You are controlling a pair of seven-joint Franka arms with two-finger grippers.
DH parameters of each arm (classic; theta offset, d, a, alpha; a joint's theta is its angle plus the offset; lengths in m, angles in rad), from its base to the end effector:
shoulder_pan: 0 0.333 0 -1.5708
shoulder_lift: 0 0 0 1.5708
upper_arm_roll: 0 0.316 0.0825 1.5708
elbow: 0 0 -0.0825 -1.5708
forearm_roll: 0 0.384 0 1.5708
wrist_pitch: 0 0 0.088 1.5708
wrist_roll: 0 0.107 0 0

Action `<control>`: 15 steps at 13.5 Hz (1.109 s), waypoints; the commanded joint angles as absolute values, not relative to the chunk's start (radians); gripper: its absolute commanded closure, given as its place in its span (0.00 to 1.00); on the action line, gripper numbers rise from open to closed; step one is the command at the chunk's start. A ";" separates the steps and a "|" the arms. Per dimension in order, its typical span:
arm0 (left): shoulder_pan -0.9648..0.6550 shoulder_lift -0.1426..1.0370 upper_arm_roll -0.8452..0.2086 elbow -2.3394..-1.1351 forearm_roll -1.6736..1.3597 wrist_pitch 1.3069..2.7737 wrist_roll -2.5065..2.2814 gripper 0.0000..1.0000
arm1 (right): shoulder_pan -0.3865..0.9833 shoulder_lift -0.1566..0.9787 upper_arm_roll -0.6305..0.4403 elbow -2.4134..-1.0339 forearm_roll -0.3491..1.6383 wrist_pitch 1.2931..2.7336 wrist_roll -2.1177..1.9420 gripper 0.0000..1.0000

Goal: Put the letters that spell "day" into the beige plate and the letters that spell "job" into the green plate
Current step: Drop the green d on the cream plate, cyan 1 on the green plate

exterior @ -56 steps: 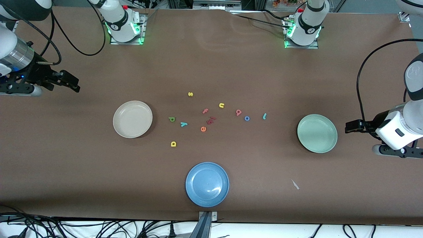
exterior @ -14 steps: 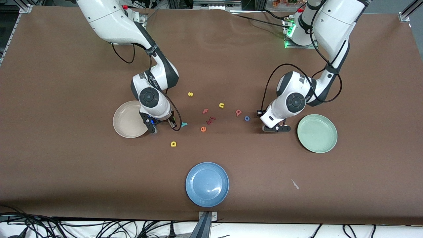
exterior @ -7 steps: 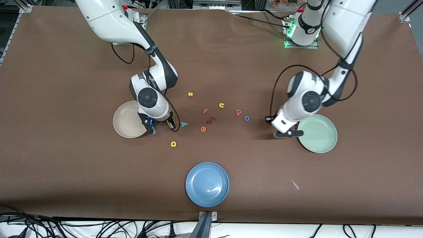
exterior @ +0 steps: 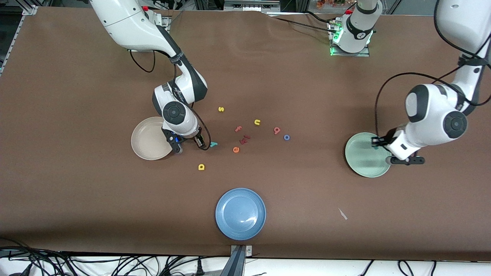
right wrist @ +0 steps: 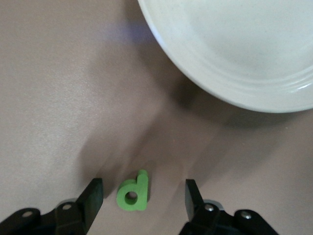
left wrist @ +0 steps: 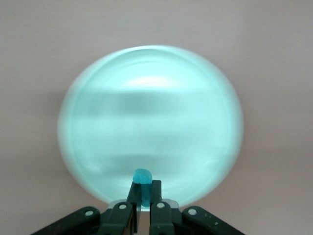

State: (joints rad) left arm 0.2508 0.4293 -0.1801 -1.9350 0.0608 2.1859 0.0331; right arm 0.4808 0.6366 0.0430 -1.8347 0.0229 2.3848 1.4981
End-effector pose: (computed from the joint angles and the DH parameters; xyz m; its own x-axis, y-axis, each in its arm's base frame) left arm 0.6009 0.0485 0.2530 0.9858 0.0046 -0.1679 0.0110 -0.9992 0.0372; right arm 0.5512 0.3171 0.1745 0.5390 -0.8411 -0.0460 -0.8369 -0.5409 0.0834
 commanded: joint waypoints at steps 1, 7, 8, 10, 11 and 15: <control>0.293 0.537 -0.196 -1.846 0.152 2.181 0.055 1.00 | 0.486 0.626 0.043 -1.850 0.009 2.391 1.519 0.49; 0.282 0.545 -0.209 -1.809 0.143 2.172 -0.024 0.00 | 0.483 0.601 0.040 -1.813 0.009 2.350 1.496 0.78; 0.275 0.525 -0.241 -1.799 0.143 2.166 -0.069 0.00 | 0.482 0.583 0.026 -1.803 0.009 2.300 1.465 0.78; 0.275 0.500 -0.322 -1.798 0.143 2.143 -0.202 0.00 | 0.480 0.533 -0.015 -1.789 0.011 2.186 1.373 0.78; 0.275 0.500 -0.369 -1.798 0.143 2.135 -0.268 0.00 | 0.480 0.511 -0.044 -1.789 0.011 2.140 1.308 0.78; 0.178 0.541 -0.474 -1.787 0.143 2.146 -0.613 0.00 | 0.479 0.494 -0.191 -1.839 0.020 2.075 1.015 0.78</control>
